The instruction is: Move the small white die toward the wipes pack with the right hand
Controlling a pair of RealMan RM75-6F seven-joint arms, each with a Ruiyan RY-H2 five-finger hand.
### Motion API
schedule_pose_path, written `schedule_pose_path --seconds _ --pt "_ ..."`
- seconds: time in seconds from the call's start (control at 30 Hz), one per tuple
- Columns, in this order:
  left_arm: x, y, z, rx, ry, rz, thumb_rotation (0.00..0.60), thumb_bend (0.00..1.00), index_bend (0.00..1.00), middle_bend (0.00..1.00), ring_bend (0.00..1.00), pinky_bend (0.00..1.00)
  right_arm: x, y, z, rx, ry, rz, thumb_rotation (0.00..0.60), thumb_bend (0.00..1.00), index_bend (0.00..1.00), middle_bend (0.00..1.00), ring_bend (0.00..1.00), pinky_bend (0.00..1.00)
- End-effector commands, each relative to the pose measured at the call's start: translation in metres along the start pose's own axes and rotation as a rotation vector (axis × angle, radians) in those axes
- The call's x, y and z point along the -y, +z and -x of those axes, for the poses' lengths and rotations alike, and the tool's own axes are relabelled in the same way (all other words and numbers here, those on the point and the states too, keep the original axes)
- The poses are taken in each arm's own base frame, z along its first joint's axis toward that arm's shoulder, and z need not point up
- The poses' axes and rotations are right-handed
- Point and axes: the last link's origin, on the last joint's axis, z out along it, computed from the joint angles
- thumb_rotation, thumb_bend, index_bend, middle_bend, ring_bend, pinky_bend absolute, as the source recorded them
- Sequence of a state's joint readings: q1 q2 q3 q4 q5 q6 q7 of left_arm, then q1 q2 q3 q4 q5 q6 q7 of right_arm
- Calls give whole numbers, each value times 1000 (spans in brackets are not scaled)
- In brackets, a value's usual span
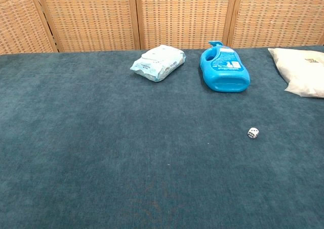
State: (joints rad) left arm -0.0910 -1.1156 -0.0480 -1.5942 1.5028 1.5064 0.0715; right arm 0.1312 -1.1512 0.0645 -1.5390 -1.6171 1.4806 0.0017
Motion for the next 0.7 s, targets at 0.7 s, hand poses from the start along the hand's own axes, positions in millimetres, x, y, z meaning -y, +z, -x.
schedule_pose_path --seconds 0.7 --pt "4 10 2 19 -3 -48 600 0 0 0 0 0 73 141 78 256 -63 -268 600 464 384 0 0 0"
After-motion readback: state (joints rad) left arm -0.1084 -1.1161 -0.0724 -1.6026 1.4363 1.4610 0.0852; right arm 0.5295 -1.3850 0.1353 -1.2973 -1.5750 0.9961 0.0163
